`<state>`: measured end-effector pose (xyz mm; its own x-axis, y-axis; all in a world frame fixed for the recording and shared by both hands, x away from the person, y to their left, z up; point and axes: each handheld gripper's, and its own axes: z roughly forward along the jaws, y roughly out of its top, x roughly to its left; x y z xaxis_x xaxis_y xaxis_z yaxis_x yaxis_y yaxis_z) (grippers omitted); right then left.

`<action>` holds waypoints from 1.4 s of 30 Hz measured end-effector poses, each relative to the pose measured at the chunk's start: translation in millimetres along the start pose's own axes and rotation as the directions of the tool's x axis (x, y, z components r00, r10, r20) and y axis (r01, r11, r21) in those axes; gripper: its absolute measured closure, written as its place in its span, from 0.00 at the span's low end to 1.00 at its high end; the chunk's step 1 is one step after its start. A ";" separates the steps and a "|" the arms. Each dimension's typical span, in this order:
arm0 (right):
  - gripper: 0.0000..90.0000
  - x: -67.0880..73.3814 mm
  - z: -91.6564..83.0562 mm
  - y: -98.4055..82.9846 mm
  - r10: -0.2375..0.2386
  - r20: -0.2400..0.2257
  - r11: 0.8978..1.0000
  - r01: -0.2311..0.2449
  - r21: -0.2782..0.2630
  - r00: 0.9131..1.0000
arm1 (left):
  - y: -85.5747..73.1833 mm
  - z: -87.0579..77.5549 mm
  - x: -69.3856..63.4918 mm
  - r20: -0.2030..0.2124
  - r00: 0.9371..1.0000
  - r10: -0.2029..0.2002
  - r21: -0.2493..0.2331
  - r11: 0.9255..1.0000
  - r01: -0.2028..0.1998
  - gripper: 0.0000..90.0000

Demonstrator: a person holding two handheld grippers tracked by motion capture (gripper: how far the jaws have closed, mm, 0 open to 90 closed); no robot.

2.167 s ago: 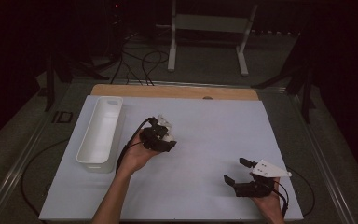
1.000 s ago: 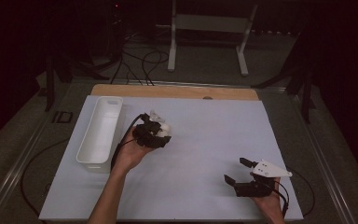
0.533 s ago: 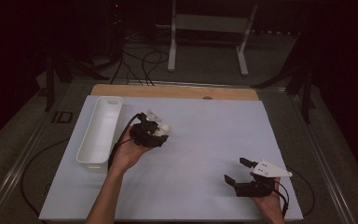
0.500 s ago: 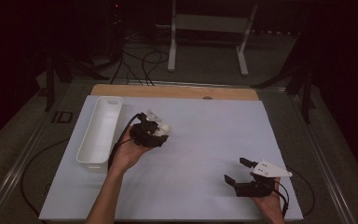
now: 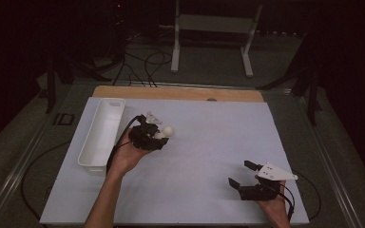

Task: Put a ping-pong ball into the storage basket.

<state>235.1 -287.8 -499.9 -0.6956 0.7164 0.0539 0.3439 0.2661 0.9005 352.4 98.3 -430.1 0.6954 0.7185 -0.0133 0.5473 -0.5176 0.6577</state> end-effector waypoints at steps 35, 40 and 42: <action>0.09 -0.6 -0.6 -0.1 0.005 0.005 1.000 -0.005 -0.002 1.000 | -11.8 -20.5 21.5 -0.037 0.999 -0.032 -0.005 0.999 0.032 0.57; 0.09 -0.7 -0.6 -0.2 0.003 0.004 1.000 -0.003 -0.002 1.000 | -13.1 -22.4 24.3 -0.044 0.998 -0.040 -0.004 0.999 0.040 0.57; 0.09 -0.6 -0.6 -0.2 0.003 0.004 1.000 -0.003 -0.002 1.000 | -13.6 -23.3 25.4 -0.048 0.998 -0.044 -0.005 0.999 0.043 0.57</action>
<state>235.1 -288.7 -499.8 -0.6916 0.7202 0.0551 0.3451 0.2625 0.9011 351.8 134.3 -421.8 0.6477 0.7619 -0.0057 0.5745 -0.4835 0.6605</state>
